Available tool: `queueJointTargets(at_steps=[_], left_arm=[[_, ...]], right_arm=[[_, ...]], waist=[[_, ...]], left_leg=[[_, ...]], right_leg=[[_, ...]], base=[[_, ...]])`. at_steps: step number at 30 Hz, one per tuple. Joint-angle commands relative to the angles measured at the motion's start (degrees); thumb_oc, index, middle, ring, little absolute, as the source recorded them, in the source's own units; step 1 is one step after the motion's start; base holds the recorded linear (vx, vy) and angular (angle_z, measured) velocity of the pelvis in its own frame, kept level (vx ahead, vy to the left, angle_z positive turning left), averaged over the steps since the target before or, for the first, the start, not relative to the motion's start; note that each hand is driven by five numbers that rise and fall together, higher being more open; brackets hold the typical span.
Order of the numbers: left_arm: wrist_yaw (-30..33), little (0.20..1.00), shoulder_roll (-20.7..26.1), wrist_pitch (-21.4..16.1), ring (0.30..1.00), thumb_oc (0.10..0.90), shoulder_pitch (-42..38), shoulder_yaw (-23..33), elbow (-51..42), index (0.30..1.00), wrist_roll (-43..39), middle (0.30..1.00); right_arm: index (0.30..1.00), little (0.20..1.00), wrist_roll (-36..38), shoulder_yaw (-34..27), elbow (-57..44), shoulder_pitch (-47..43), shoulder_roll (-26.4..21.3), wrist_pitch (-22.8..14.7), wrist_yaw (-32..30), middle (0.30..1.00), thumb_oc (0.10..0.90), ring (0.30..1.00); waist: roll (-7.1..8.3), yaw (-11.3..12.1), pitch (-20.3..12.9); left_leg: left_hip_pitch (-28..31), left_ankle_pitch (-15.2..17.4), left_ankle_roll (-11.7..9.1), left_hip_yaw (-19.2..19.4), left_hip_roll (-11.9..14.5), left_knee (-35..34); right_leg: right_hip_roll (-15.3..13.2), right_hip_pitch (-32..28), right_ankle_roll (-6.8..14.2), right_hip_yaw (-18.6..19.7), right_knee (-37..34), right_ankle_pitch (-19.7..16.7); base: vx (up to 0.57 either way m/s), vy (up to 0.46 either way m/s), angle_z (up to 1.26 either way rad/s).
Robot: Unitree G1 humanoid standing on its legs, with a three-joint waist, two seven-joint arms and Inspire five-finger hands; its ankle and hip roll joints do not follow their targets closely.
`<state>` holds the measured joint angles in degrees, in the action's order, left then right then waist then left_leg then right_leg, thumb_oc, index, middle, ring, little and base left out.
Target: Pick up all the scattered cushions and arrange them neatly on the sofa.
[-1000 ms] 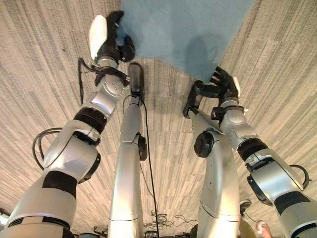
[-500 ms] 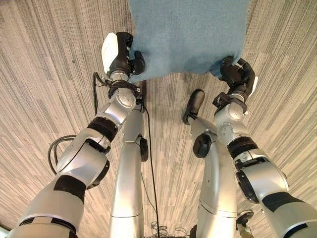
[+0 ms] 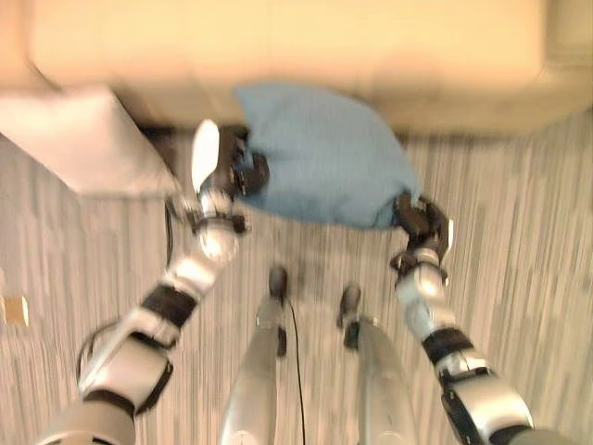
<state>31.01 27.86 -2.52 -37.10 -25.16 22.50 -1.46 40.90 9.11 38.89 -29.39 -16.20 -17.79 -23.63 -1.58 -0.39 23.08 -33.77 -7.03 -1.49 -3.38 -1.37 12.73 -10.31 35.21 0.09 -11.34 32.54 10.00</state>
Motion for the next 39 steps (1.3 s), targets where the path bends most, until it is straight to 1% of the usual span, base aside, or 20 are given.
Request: queueJointTargets(at_steps=[1,5,6,8,9,12,14,15,19,22,23,24,25,26,27,29,33,34,37,39], left_arm=[[0.9,0.300,-3.8,-7.7,0.300,0.400,2.0,4.4,-4.0,0.300,4.6,0.300],[1.0,0.300,-5.3,-8.2,0.300,0.400,8.6,6.8,-8.4,0.300,5.5,0.300],[0.2,0.300,-6.0,-8.8,0.300,0.400,12.4,7.5,-9.8,0.300,5.0,0.300],[-0.3,0.300,-6.4,-8.8,0.300,0.400,14.2,7.2,-11.1,0.300,4.8,0.300],[-0.8,0.300,-6.9,-8.7,0.300,0.400,15.3,6.8,-10.8,0.300,4.2,0.300],[-1.5,0.300,-6.8,-8.3,0.300,0.400,15.9,6.3,-10.9,0.300,4.2,0.300],[-2.1,0.300,-6.7,-7.6,0.300,0.400,16.0,5.9,-10.4,0.300,5.0,0.300],[-2.4,0.300,-6.7,-6.6,0.300,0.400,15.6,4.9,-9.6,0.300,5.1,0.300],[-3.4,0.300,-6.5,-6.4,0.300,0.400,15.9,4.5,-10.3,0.300,6.3,0.300],[-3.9,0.300,-4.9,-6.3,0.300,0.400,15.5,3.6,-11.6,0.300,8.9,0.300],[-3.9,0.300,-4.9,-6.3,0.300,0.400,15.4,3.6,-11.6,0.300,8.9,0.300],[-3.6,0.300,-4.4,-6.0,0.300,0.400,15.3,3.6,-11.9,0.300,8.9,0.300],[-3.6,0.300,-4.4,-6.0,0.300,0.400,15.2,3.6,-11.9,0.300,8.9,0.300],[-3.5,0.300,-4.1,-6.0,0.300,0.400,15.1,3.4,-12.1,0.300,9.0,0.300],[-3.4,0.300,-4.1,-5.6,0.300,0.400,14.8,3.3,-11.8,0.300,8.9,0.300],[-3.3,0.300,-3.8,-5.4,0.300,0.400,14.6,3.5,-11.5,0.300,9.0,0.300],[-3.8,0.300,-4.2,-5.8,0.300,0.400,15.5,4.0,-12.0,0.300,9.0,0.300],[-4.1,0.300,-4.4,-5.7,0.300,0.400,15.9,4.0,-11.9,0.300,9.2,0.300],[-4.1,0.300,-4.5,-6.2,0.300,0.400,16.2,3.7,-9.6,0.300,11.2,0.300],[-4.5,0.300,-4.1,-6.6,0.300,0.400,16.0,3.2,-9.1,0.300,11.6,0.300]], right_arm=[[0.300,0.300,-6.3,-7.0,-7.1,7.9,-5.9,-3.6,1.5,0.300,0.400,0.300],[0.300,0.300,-6.8,-9.7,-11.6,13.1,-5.5,-3.7,3.0,0.300,0.400,0.300],[0.300,0.300,-5.9,-11.5,-12.8,16.3,-5.0,-4.0,3.9,0.300,0.400,0.300],[0.300,0.300,-5.9,-12.3,-14.4,18.2,-4.8,-4.0,4.0,0.300,0.400,0.300],[0.300,0.300,-5.7,-13.2,-15.4,20.3,-5.1,-3.9,3.8,0.300,0.400,0.300],[0.300,0.300,-5.3,-13.7,-16.4,21.0,-5.0,-3.6,3.4,0.300,0.400,0.300],[0.300,0.300,-5.0,-13.7,-16.4,21.2,-5.0,-3.7,3.5,0.300,0.400,0.300],[0.300,0.300,-7.9,-13.7,-16.0,20.7,-4.7,-3.5,0.0,0.300,0.400,0.300],[0.300,0.300,-10.2,-13.5,-17.5,21.5,-3.2,-2.2,-0.2,0.300,0.400,0.300],[0.300,0.300,-11.0,-13.4,-17.9,22.5,-2.2,-1.4,0.2,0.300,0.400,0.300],[0.300,0.300,-11.0,-13.4,-18.0,22.5,-2.1,-1.4,0.2,0.300,0.400,0.300],[0.300,0.300,-10.9,-13.2,-18.2,22.2,-1.7,-1.2,0.2,0.300,0.400,0.300],[0.300,0.300,-10.9,-13.2,-18.2,22.1,-1.7,-1.2,0.2,0.300,0.400,0.300],[0.300,0.300,-10.9,-13.3,-18.0,22.0,-1.6,-1.2,0.1,0.300,0.400,0.300],[0.300,0.300,-10.9,-12.9,-17.9,21.8,-1.4,-1.3,0.2,0.300,0.400,0.300],[0.300,0.300,-10.8,-12.9,-18.2,22.0,-1.0,-1.4,0.4,0.300,0.400,0.300],[0.300,0.300,-11.0,-13.4,-18.5,22.7,-1.1,-1.3,0.3,0.300,0.400,0.300],[0.300,0.300,-10.8,-13.6,-18.0,23.3,-0.7,-1.3,0.2,0.300,0.400,0.300],[0.300,0.300,-11.4,-13.6,-17.0,23.9,-0.2,-1.4,-0.2,0.300,0.400,0.300],[0.300,0.300,-11.0,-13.5,-16.9,24.6,0.0,-1.2,0.3,0.300,0.400,0.300]], waist=[[-2.68,-0.1,-10.2],[-1.88,-0.6,-12.8],[-0.89,-0.8,-14.0],[-0.48,-0.9,-13.7],[0.13,-1.0,-12.9],[0.50,-1.5,-13.9],[0.44,-0.9,-15.1],[-0.12,0.4,-15.6],[-0.86,0.1,-17.9],[0.40,-0.4,-18.6],[0.29,-0.3,-18.7],[0.63,-0.9,-17.6],[0.49,-0.7,-17.7],[0.03,-1.3,-16.8],[-0.80,-1.7,-16.2],[-1.78,-2.3,-15.3],[-1.99,-3.8,-15.2],[-1.61,-4.8,-14.7],[-1.18,-6.6,-14.3],[-0.78,-7.1,-14.8]], left_leg=[[11.4,5.7,-2.7,-3.4,-0.2,-3.7],[17.3,6.0,-3.1,-3.4,1.5,-5.4],[19.1,7.2,-3.8,-2.6,2.1,-2.7],[18.4,5.4,-4.7,-2.0,2.4,1.4],[16.1,1.5,-5.3,0.2,3.6,9.7],[13.9,2.4,-3.6,3.8,4.0,11.3],[12.9,4.0,-2.3,6.3,3.7,5.3],[11.0,0.8,-3.2,5.8,2.8,-5.8],[15.0,-0.2,-1.8,3.0,2.1,-9.9],[20.0,3.3,1.1,5.0,0.2,-8.3],[19.9,3.2,1.2,5.1,0.3,-8.3],[22.4,5.7,3.2,6.1,-1.0,-7.1],[22.2,5.5,3.3,6.2,-0.9,-7.2],[23.6,6.7,4.4,6.5,-1.1,-6.9],[24.3,7.3,4.8,6.6,-0.6,-6.7],[26.9,8.6,5.2,6.2,-0.2,-7.2],[30.5,10.1,4.3,5.6,0.0,-8.8],[32.6,11.0,3.3,4.7,0.0,-9.8],[36.6,12.9,1.6,3.4,1.0,-12.1],[37.4,13.9,1.3,3.0,0.8,-12.4]], right_leg=[[0.5,-17.6,3.5,-3.6,-10.6,1.8],[2.0,-24.9,3.3,-4.7,-15.5,1.7],[2.8,-28.9,2.8,-4.1,-18.6,2.2],[3.7,-32.3,2.0,-4.0,-21.5,2.0],[4.4,-35.5,0.8,-4.1,-22.8,2.9],[4.9,-36.9,0.5,-4.0,-25.3,2.4],[5.2,-38.5,1.1,-3.5,-26.7,2.3],[6.3,-41.4,2.0,-2.1,-27.8,2.5],[6.0,-43.3,3.9,-0.2,-27.8,2.6],[1.6,-41.1,6.9,1.0,-16.0,0.3],[1.7,-40.9,6.9,1.1,-16.0,0.1],[-1.7,-37.4,9.0,1.6,-4.8,-8.8],[-1.6,-37.1,9.1,1.8,-4.8,-9.0],[-2.9,-35.4,9.3,2.3,1.2,-12.2],[-3.0,-33.2,8.6,2.5,5.6,-12.6],[-3.2,-27.3,7.1,2.0,11.4,-9.3],[-1.8,-24.6,6.1,-0.1,1.5,-5.4],[0.3,-23.8,6.2,0.3,-10.7,-5.4],[0.7,-20.4,8.6,4.4,-24.6,-11.4],[1.2,-21.5,8.6,6.0,-26.5,-11.3]], base=[[0.12,-0.212,0.36],[0.10,-0.223,0.16],[0.11,-0.239,0.04],[0.08,-0.216,-0.06],[0.01,-0.093,-0.07],[0.07,-0.132,0.02],[0.29,0.008,-0.06],[0.29,0.068,-0.22],[0.35,0.149,-0.58],[0.38,0.259,-0.66],[0.25,0.240,-0.51],[0.14,0.176,-0.58],[0.23,0.250,-0.44],[0.14,0.162,-0.11],[0.22,0.213,0.07],[0.27,0.134,0.14],[0.30,-0.063,0.11],[0.34,-0.236,0.19],[0.38,-0.290,0.24],[0.27,-0.202,0.35]])
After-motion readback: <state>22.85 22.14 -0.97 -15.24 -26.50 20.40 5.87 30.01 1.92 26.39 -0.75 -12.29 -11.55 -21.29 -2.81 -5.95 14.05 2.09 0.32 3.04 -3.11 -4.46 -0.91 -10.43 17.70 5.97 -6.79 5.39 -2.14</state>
